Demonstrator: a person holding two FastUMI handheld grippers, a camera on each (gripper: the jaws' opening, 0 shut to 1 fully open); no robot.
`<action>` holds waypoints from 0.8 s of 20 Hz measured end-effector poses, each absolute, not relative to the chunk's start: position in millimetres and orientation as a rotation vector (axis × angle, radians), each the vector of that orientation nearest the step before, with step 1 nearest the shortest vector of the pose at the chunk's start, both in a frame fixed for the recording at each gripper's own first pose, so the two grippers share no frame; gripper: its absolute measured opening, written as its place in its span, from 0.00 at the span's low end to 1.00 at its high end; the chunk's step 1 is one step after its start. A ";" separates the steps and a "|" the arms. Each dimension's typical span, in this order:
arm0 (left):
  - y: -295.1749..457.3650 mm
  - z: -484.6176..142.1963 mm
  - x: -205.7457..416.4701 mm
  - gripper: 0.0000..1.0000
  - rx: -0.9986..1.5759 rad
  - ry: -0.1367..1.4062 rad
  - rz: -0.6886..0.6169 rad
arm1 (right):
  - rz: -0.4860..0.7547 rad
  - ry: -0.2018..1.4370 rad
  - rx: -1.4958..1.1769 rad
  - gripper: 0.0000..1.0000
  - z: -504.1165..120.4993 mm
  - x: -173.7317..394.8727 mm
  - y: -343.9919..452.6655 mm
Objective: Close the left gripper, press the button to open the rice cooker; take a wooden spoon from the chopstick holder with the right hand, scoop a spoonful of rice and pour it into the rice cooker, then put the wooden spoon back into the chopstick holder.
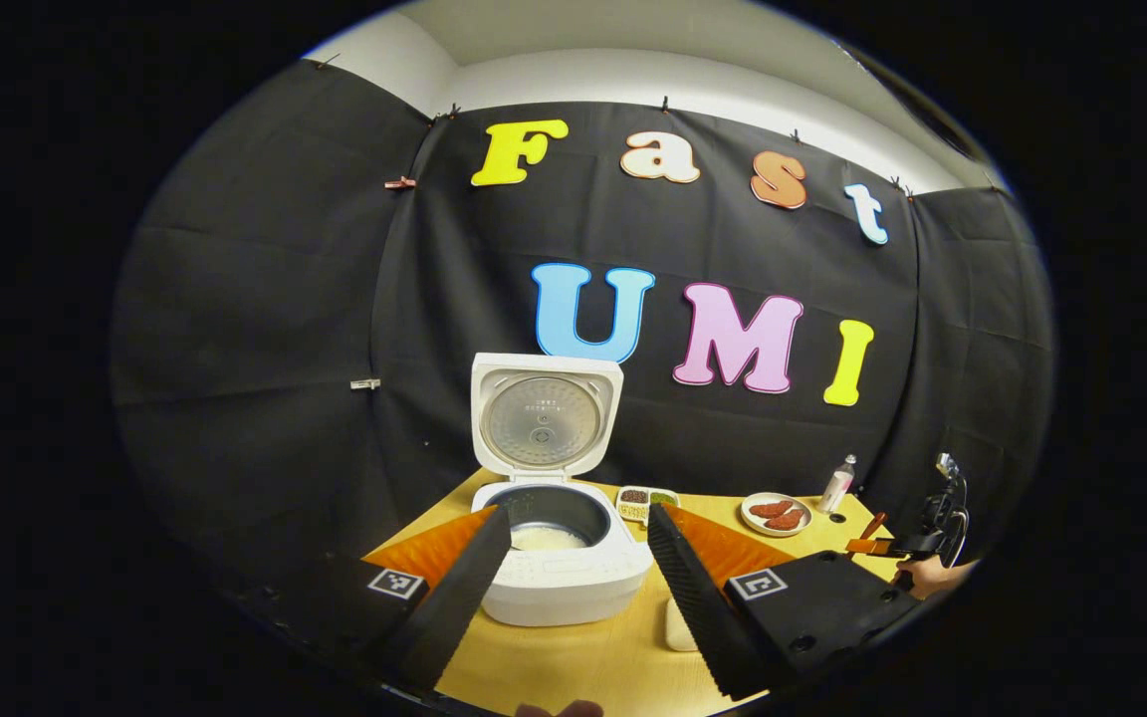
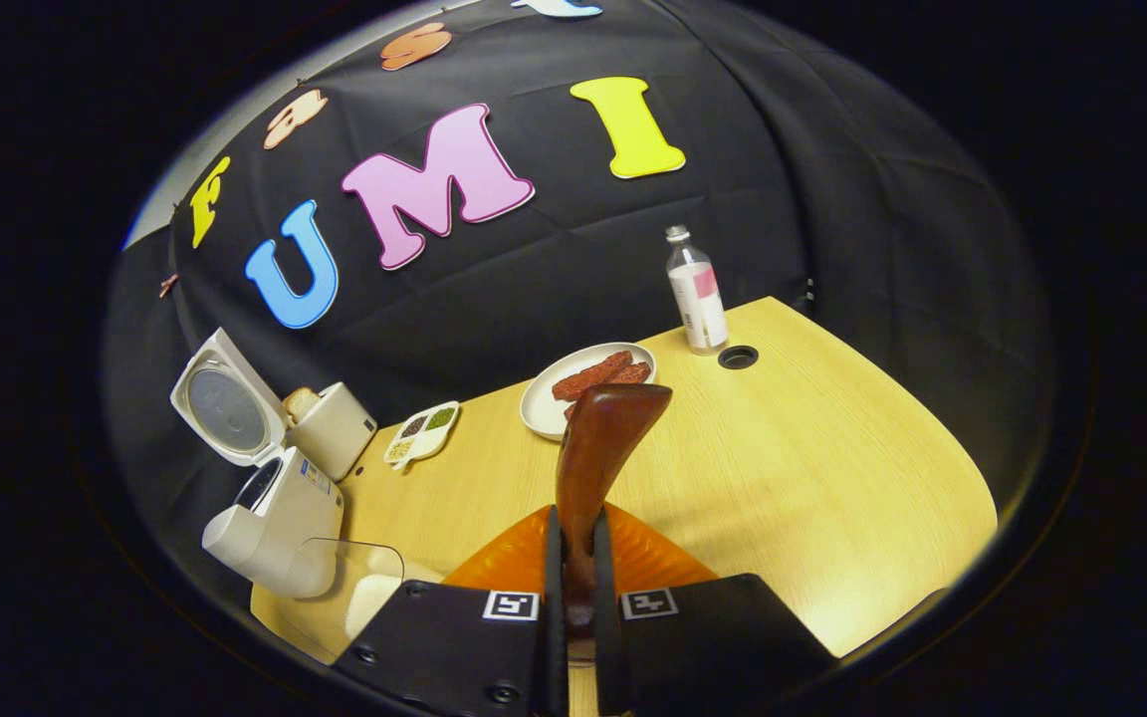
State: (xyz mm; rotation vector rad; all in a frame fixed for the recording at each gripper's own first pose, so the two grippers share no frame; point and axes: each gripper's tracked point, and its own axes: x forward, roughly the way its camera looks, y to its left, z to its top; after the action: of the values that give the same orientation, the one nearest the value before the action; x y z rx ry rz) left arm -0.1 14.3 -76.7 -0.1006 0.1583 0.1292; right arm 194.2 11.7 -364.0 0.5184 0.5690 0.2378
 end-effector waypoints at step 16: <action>48.0 -58.3 -34.6 0.95 -0.087 0.116 0.082 | 0.322 0.289 0.442 0.12 -185.5 157.0 52.1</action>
State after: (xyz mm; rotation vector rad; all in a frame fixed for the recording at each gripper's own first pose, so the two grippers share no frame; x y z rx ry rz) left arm -34.6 48.0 -58.3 -0.0865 0.1164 0.0820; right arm 157.0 52.1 -185.5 0.4419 0.2890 0.3215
